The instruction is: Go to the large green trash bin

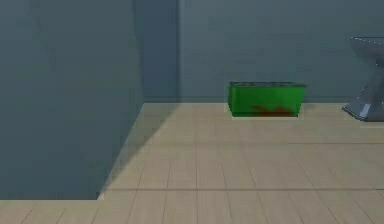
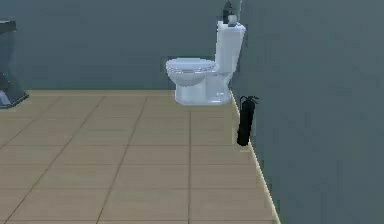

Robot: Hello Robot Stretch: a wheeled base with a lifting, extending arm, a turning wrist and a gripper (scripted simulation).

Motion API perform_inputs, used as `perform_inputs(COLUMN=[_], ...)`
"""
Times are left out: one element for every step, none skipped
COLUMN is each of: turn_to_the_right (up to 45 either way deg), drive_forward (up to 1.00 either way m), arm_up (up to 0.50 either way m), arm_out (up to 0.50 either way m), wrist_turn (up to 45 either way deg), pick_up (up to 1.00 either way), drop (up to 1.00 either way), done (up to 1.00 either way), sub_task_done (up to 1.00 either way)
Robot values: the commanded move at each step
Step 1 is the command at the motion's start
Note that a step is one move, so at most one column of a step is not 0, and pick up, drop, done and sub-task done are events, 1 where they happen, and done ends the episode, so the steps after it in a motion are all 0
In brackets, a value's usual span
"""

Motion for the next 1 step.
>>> perform_inputs(turn_to_the_right=[45.0], drive_forward=[0.00], arm_up=[0.00], arm_out=[0.00], wrist_turn=[0.0], pick_up=[0.00], drop=[0.00], done=[0.00], sub_task_done=[0.00])
